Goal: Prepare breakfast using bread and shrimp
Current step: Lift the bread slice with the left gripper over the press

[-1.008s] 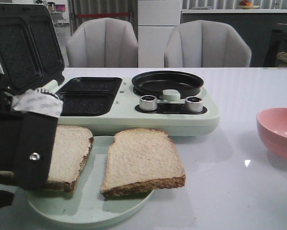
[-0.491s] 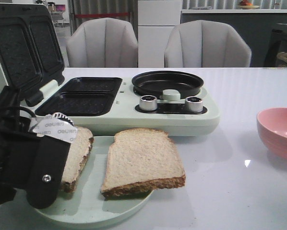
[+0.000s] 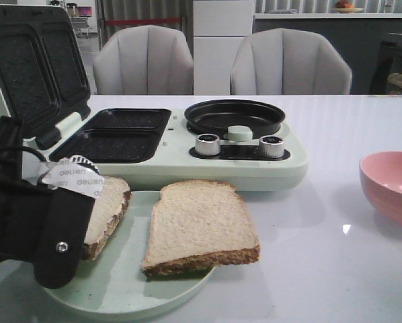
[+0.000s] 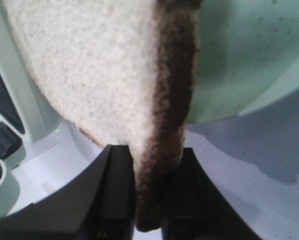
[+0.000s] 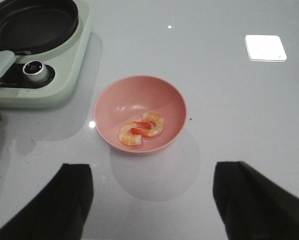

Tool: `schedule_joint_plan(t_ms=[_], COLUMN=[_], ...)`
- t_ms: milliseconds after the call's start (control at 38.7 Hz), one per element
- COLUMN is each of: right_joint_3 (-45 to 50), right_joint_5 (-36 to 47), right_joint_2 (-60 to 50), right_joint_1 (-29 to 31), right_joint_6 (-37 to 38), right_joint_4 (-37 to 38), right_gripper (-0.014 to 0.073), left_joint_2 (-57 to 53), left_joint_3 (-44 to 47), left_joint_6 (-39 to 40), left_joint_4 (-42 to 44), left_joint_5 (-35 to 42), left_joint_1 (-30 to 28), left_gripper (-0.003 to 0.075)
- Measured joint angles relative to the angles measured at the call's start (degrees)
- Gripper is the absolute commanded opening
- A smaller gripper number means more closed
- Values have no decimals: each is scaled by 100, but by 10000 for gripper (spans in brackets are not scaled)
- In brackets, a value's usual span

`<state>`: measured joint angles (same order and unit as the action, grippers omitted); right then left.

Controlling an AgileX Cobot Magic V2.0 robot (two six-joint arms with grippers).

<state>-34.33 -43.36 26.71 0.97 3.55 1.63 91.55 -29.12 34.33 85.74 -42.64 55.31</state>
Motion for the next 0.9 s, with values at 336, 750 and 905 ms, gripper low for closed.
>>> schedule_joint_plan(t_ms=[336, 750, 905], right_joint_3=[0, 0, 0], right_joint_5=[0, 0, 0], right_joint_2=[0, 0, 0], right_joint_1=[0, 0, 0], right_joint_6=[0, 0, 0], right_joint_4=[0, 0, 0], right_gripper=[602, 602, 602], left_joint_2=[-1086, -2081, -1768], left_joint_3=[10, -410, -1004], left_joint_6=[0, 0, 0], left_joint_4=[151, 1187, 1252], left_joint_5=[-336, -544, -96], left_joint_1=[0, -52, -459], left_gripper=[99, 99, 99])
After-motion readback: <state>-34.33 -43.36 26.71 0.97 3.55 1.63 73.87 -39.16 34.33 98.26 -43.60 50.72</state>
